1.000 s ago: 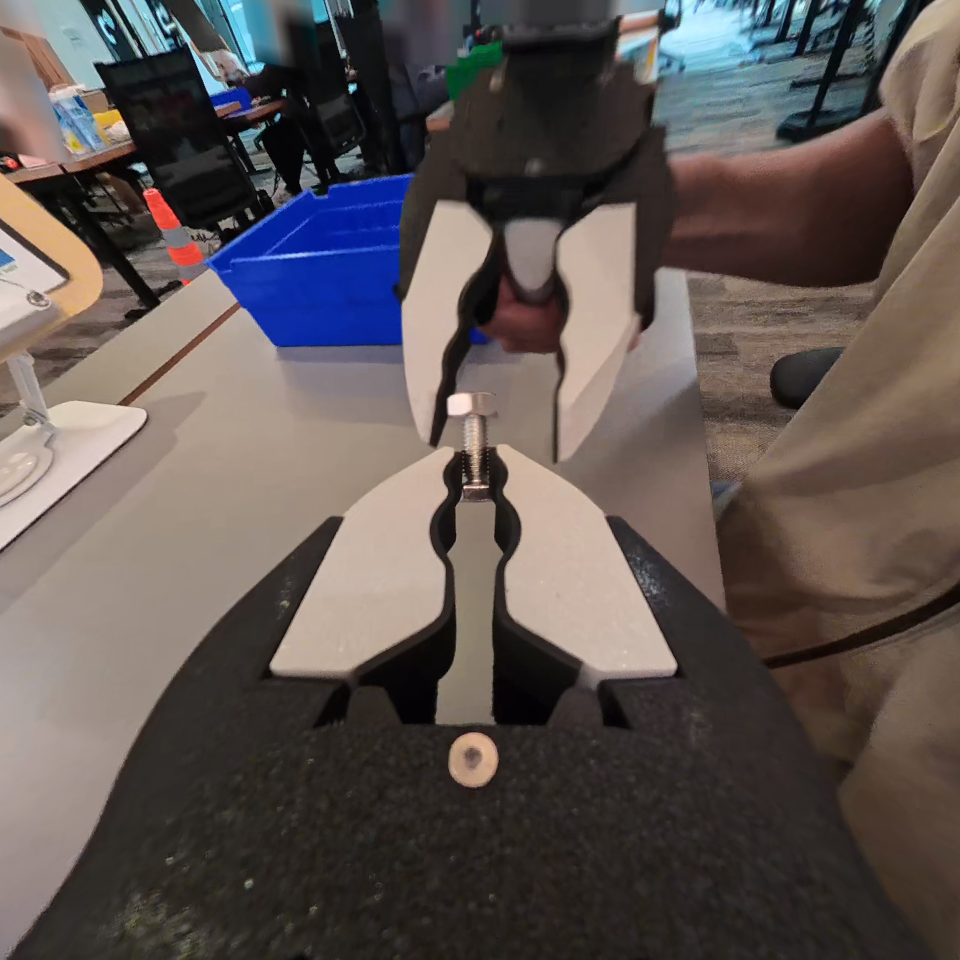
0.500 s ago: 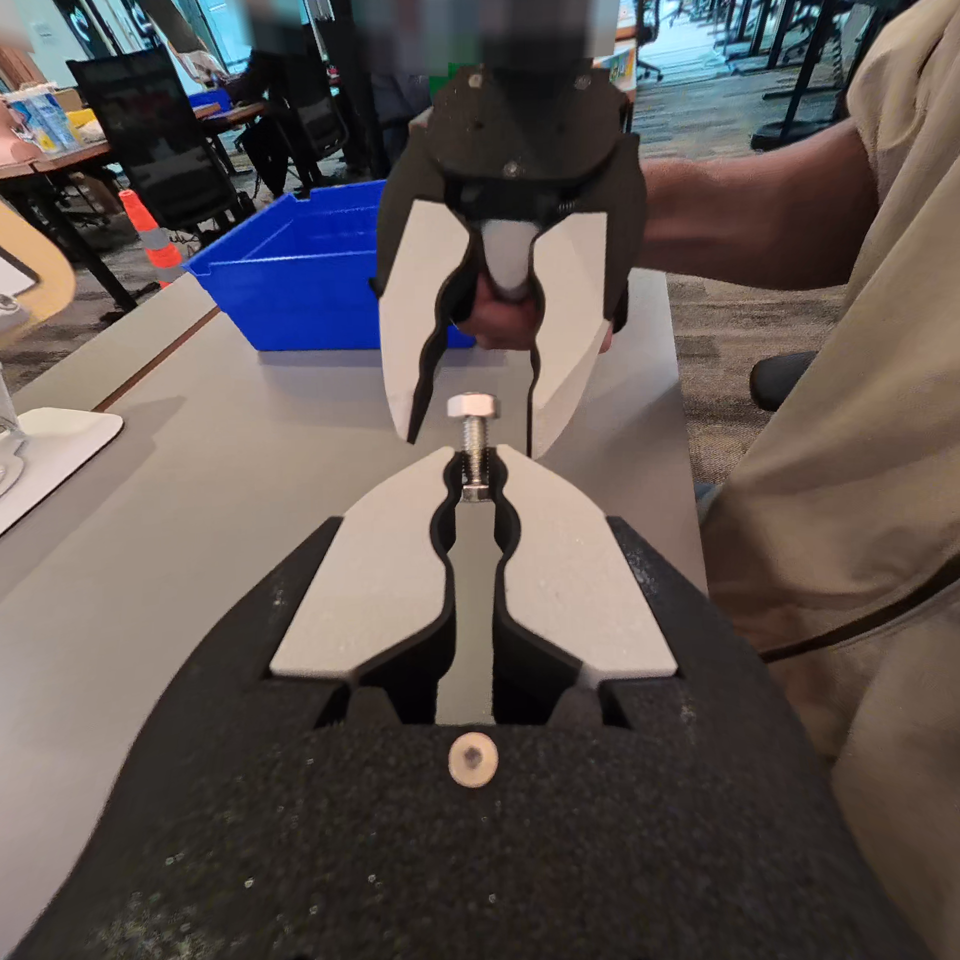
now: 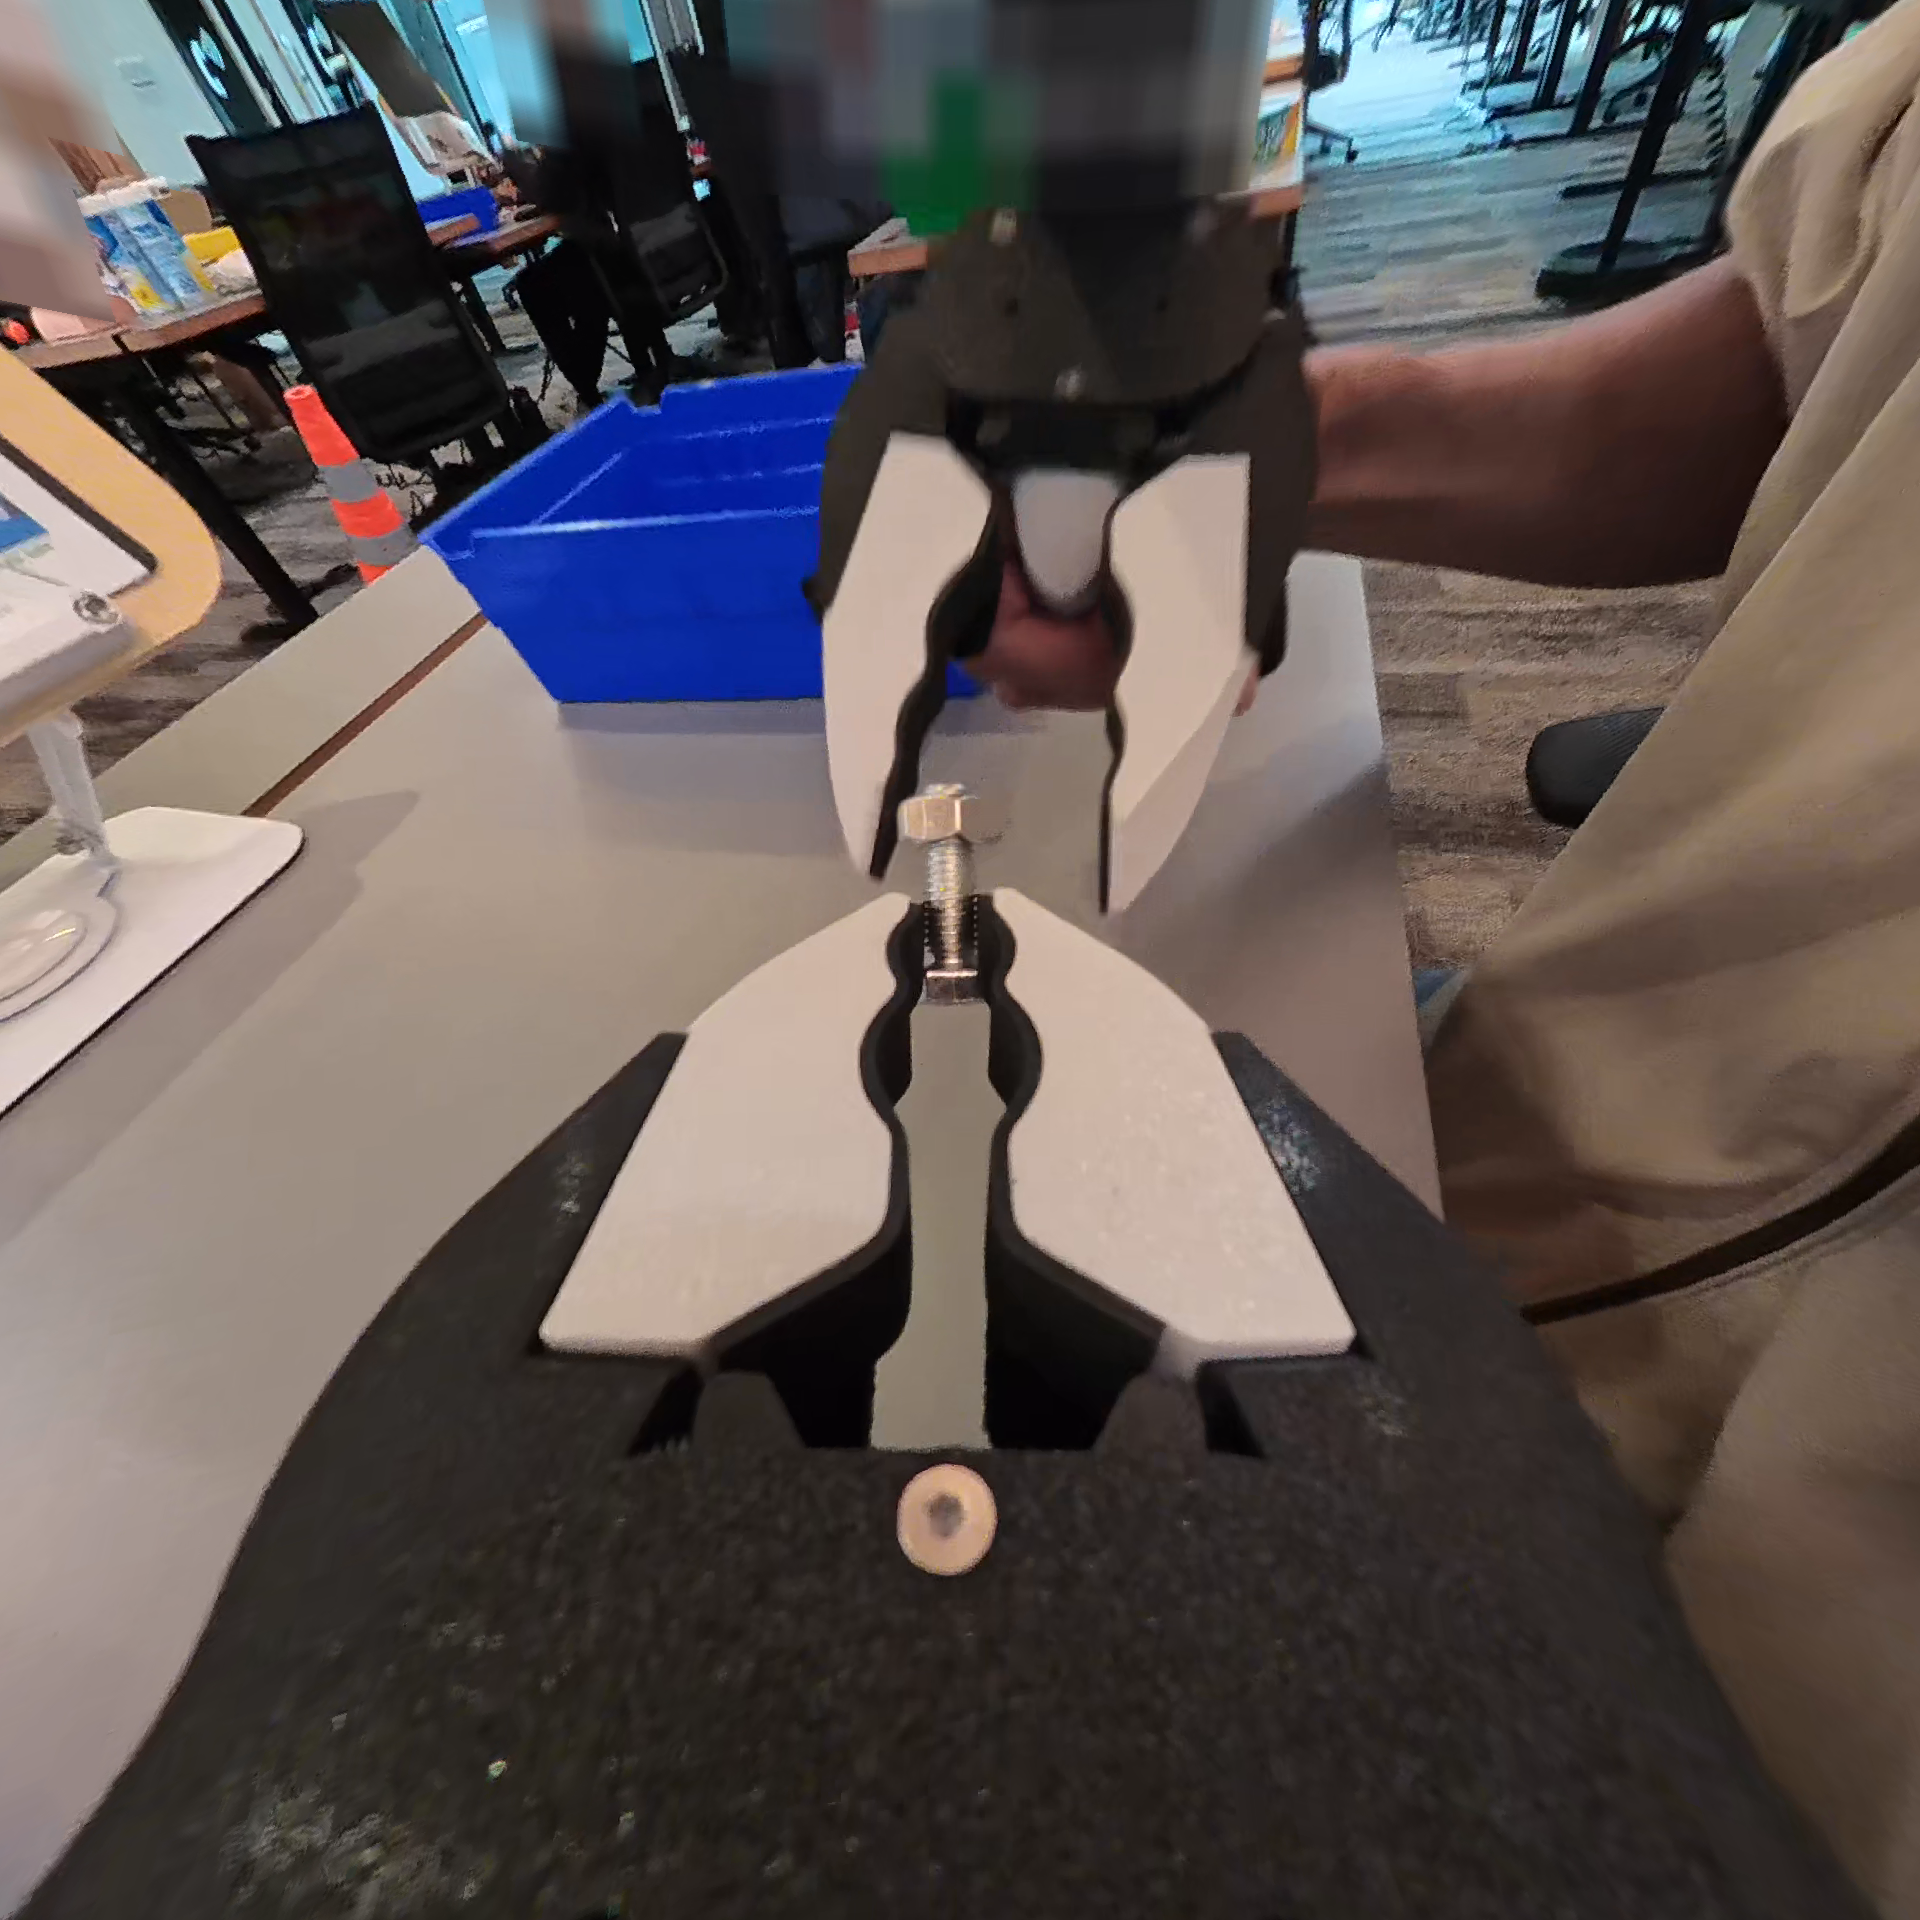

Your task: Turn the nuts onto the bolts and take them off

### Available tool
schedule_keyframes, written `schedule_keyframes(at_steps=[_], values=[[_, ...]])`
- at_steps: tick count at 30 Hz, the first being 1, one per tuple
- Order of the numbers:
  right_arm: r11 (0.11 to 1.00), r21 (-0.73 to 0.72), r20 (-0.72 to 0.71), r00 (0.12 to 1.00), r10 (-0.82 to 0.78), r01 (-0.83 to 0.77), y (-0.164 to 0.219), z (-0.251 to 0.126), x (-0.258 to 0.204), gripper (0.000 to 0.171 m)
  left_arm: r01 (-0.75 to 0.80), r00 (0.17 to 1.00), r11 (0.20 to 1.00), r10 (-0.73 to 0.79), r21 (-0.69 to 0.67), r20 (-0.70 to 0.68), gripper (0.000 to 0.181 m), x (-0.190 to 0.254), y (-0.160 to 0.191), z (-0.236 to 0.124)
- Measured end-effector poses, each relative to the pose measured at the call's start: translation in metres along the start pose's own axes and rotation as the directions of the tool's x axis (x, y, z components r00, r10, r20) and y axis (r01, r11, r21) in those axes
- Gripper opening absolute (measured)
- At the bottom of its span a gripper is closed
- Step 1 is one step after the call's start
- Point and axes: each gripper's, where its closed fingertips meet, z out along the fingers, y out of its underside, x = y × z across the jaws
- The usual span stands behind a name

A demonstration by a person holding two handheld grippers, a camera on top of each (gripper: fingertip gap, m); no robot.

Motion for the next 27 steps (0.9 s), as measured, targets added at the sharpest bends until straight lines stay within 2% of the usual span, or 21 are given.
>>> schedule_keyframes(at_steps=[5,9,12,14,18,22,25,27], values=[[0.994,0.075,0.019,0.997,-0.078,0.077,-0.034,-0.004,-0.015,0.044,-0.005,1.000,0.999,0.005,-0.045,-0.001,0.009,0.000,0.014,0.008],[0.998,0.014,0.026,0.998,-0.063,0.063,-0.014,0.005,-0.012,0.046,-0.027,1.000,0.998,0.026,-0.054,-0.017,0.009,0.005,0.012,0.007],[0.999,-0.037,0.019,1.000,-0.016,0.016,0.008,0.003,-0.005,0.044,0.007,1.000,1.000,-0.006,0.026,-0.023,0.009,0.005,-0.005,0.000],[0.999,-0.037,0.008,1.000,0.007,-0.006,0.013,-0.002,-0.003,0.044,-0.010,1.000,1.000,0.010,0.013,0.004,0.009,0.000,-0.004,-0.003],[1.000,0.010,-0.019,1.000,0.006,-0.006,0.001,-0.011,-0.005,0.044,-0.012,1.000,1.000,0.012,-0.025,0.002,0.009,-0.001,0.007,0.002],[0.995,0.066,0.006,0.998,-0.069,0.069,-0.028,-0.008,-0.020,0.041,-0.019,1.000,0.998,0.018,-0.053,-0.010,0.009,0.004,0.014,0.010],[0.995,0.020,-0.002,0.995,-0.095,0.095,-0.023,0.000,-0.017,0.044,-0.020,1.000,0.999,0.019,-0.041,-0.013,0.009,0.005,0.010,0.008],[0.998,0.019,0.002,0.998,-0.060,0.060,-0.018,-0.001,-0.012,0.043,-0.027,0.999,0.999,0.026,-0.037,-0.021,0.009,0.007,0.008,0.007]])
